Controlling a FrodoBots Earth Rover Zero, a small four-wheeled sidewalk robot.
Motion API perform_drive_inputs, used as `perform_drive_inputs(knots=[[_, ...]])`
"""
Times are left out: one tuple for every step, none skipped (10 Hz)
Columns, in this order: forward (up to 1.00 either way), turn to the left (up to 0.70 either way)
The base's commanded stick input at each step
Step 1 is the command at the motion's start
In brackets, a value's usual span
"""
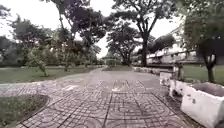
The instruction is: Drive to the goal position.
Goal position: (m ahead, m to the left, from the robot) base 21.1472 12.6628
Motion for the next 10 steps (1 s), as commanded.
perform_drive_inputs(knots=[[1.00,0.00],[1.00,0.00],[1.00,0.00],[1.00,0.00],[1.00,0.00],[1.00,0.22],[1.00,0.00],[1.00,0.00],[1.00,0.00],[1.00,0.24]])
